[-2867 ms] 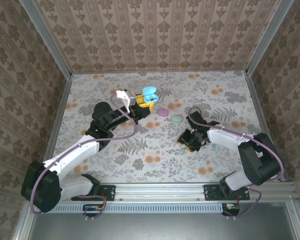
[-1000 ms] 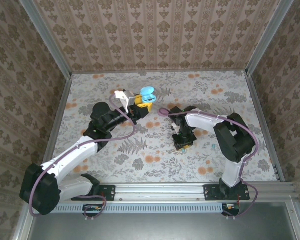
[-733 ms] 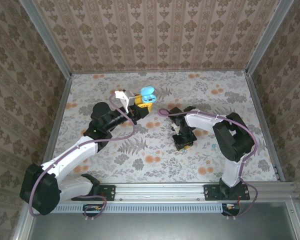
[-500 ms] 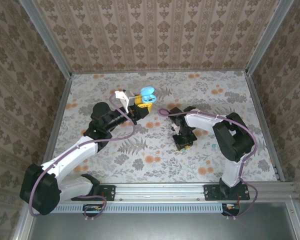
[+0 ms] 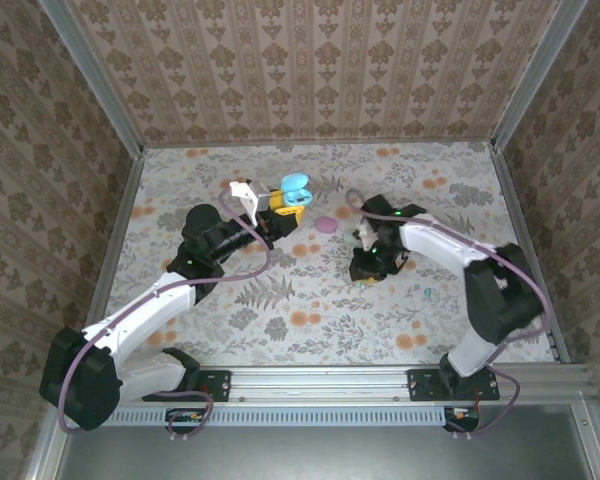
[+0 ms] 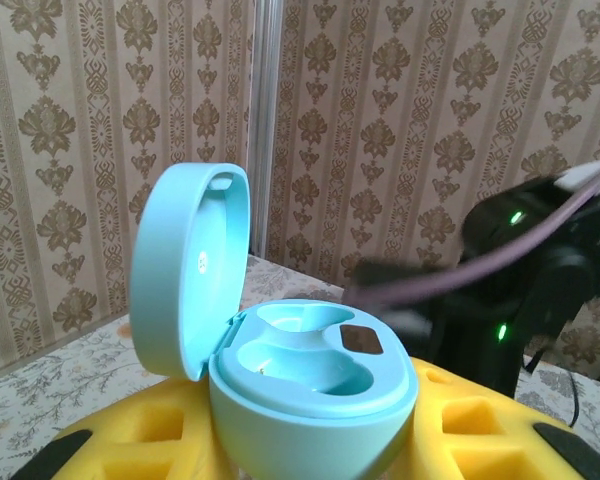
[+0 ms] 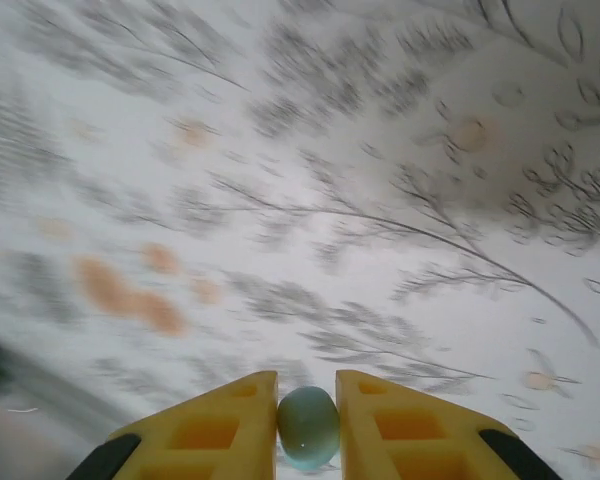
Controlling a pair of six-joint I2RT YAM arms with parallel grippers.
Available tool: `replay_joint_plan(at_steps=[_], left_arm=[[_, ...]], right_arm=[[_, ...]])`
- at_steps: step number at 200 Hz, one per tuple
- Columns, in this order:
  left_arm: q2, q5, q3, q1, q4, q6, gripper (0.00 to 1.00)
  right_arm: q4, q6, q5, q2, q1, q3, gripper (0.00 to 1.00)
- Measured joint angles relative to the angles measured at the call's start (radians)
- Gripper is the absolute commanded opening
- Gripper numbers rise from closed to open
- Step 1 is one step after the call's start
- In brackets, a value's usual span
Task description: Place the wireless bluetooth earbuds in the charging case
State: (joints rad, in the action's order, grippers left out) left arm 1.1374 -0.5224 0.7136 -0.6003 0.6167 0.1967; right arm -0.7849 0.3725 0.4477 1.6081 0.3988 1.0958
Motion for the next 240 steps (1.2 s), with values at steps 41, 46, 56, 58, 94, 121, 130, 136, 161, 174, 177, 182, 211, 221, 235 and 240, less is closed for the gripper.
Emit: replay_joint_plan(at_steps=[41,46,56,58,94,121,130,136,161,174,177,182,211,221,235,240], left_arm=[[0.0,0.008,0.0,0.0,0.0,-0.01,0.29],[0.0,0.008,0.0,0.0,0.0,-0.01,0.29],[0.0,0.008,0.0,0.0,0.0,-0.01,0.29],[0.0,0.008,0.0,0.0,0.0,-0.01,0.29],[0.0,0.011,0.0,0.0,0.0,-0.011,0.29],[0.0,0.011,0.0,0.003,0.0,-0.014,0.29],[0.0,0.011,0.0,0.006,0.0,-0.017,0.29],[0.0,0.011,0.0,0.006,0.0,-0.018,0.29],[0.0,0.011,0.0,0.006,0.0,-0.022,0.29],[0.0,0.011,0.0,0.006,0.0,-0.025,0.29],[0.0,0.011,0.0,0.006,0.0,-0.026,0.29],[0.0,0.013,-0.001,0.007,0.0,-0.026,0.29],[-0.025,0.043,-0.026,0.013,-0.008,-0.033,0.28],[-0.042,0.062,-0.034,0.021,-0.026,-0.035,0.28],[-0.064,0.097,-0.038,0.032,-0.051,-0.036,0.28],[-0.073,0.108,-0.041,0.037,-0.058,-0.036,0.28]], right_arm=[[0.238,0.194,0.364,-0.159,-0.146,-0.039,0.24],[0.266,0.217,0.402,-0.163,-0.156,-0.04,0.24],[0.318,0.263,0.47,-0.166,-0.17,-0.043,0.25],[0.33,0.27,0.483,-0.166,-0.172,-0.043,0.25],[0.483,0.418,0.672,-0.166,-0.18,-0.044,0.26],[0.581,0.503,0.764,-0.164,-0.18,-0.044,0.26],[0.599,0.523,0.785,-0.161,-0.18,-0.044,0.26],[0.607,0.531,0.797,-0.159,-0.18,-0.043,0.26],[0.592,0.533,0.809,-0.149,-0.18,-0.019,0.27],[0.526,0.479,0.778,-0.145,-0.18,0.01,0.25],[0.503,0.468,0.767,-0.143,-0.18,0.019,0.25],[0.463,0.434,0.74,-0.139,-0.179,0.035,0.25],[0.23,0.263,0.484,-0.088,-0.131,0.113,0.28],[0.179,0.223,0.391,-0.069,-0.093,0.113,0.29],[0.12,0.184,0.281,-0.039,-0.038,0.113,0.32],[0.107,0.171,0.25,-0.027,-0.02,0.112,0.32]])
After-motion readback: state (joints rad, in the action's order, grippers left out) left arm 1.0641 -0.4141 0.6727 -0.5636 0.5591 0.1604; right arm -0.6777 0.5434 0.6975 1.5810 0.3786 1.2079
